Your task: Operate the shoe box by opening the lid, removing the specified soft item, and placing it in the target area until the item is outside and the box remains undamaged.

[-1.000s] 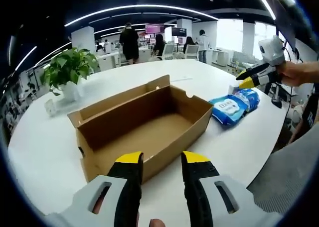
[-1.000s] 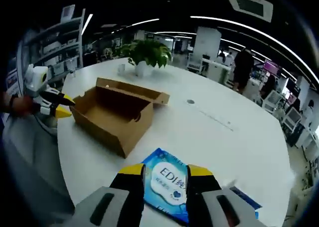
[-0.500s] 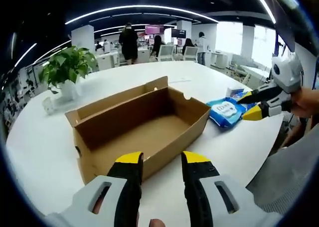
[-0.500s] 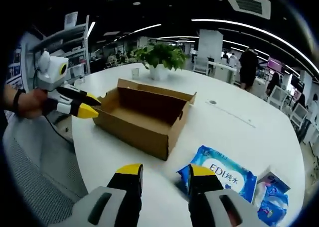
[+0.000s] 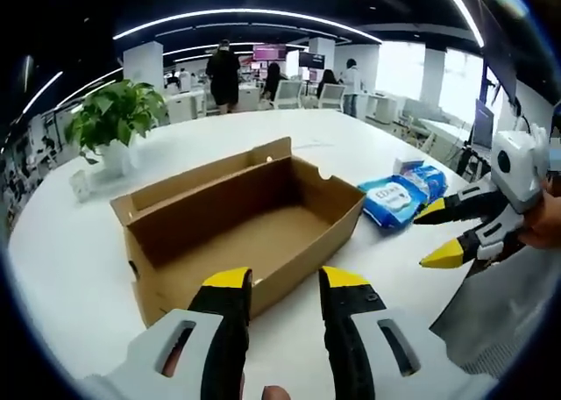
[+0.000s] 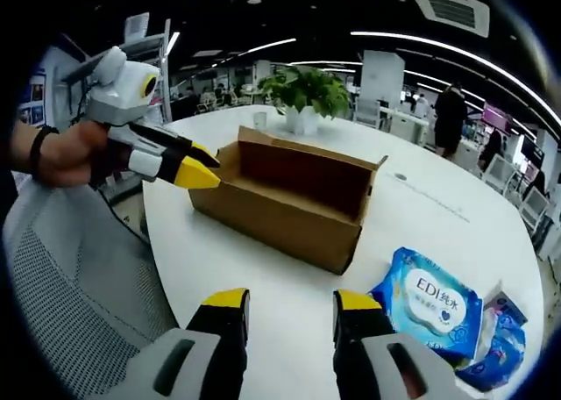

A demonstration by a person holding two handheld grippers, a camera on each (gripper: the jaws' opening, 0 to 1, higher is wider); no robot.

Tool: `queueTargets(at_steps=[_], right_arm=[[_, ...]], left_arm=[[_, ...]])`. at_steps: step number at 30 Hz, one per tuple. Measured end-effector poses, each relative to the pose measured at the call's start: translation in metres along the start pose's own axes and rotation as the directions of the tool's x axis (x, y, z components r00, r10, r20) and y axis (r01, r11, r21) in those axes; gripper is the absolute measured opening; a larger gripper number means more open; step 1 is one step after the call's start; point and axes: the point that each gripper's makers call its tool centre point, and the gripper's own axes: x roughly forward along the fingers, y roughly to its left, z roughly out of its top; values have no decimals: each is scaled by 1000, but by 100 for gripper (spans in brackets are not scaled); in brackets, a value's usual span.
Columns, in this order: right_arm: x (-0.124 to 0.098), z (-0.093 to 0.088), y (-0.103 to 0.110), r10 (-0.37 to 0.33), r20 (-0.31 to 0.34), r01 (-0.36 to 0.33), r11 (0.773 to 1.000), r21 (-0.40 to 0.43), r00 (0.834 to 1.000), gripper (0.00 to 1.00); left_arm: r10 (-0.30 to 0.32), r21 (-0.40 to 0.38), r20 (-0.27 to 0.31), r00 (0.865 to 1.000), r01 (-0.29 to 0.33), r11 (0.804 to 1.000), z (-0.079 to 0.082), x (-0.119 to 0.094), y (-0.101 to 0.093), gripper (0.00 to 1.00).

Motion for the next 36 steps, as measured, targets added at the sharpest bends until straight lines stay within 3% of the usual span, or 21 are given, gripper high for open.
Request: queueTargets(at_steps=[5, 11, 14, 16, 18, 19, 23, 25, 27, 29, 31, 36], right_arm=[[-1, -4, 6, 3, -7, -3, 1000, 9, 1000, 36], [-3, 0, 6, -8, -1, 8, 1000, 9, 1000, 36], [-4, -2, 6, -15, -9, 15, 1000, 4, 1000, 36], [-5, -1, 5, -17, -10, 17, 1000, -4, 1000, 36], [-6, 0, 5, -20, -6, 21, 1000, 2, 1000, 36], [-7, 1, 4, -22, -3, 22, 1000, 6, 1000, 36], [-9, 1, 4, -30, -6, 30, 1000, 7, 1000, 37], [-11, 2, 3, -34, -3, 34, 999, 4, 999, 37], [-12, 2, 2, -42, -5, 42, 999, 5, 999, 37], [-13, 2, 1, -49, -4, 49, 999, 14, 999, 37], [-14, 3, 1, -54, -3, 54, 998, 13, 999, 37], [-18, 5, 2, -61, 3, 61, 998, 15, 998, 38]], left_arm=[[-12, 27, -10, 1000, 12, 1000, 5, -2, 17, 31], [-25, 83, -40, 999, 28, 996, 11, 0, 52, 31], [-50, 105, -60, 997, 56, 993, 16, 7, 66, 31], [-112, 111, -100, 989, 123, 986, 14, 11, 65, 31], [-123, 154, -121, 985, 142, 978, 17, 16, 72, 32], [-145, 200, -147, 978, 173, 964, 16, 19, 72, 32], [-203, 234, -190, 961, 246, 941, 14, 31, 70, 33], [-243, 260, -247, 938, 306, 916, 5, 37, 66, 34], [-247, 318, -289, 925, 336, 886, -2, 43, 64, 39], [-285, 319, -331, 899, 391, 863, -10, 46, 56, 41], [-290, 339, -335, 897, 401, 851, -11, 50, 54, 39], [-341, 299, -367, 866, 456, 838, -13, 58, 52, 39]])
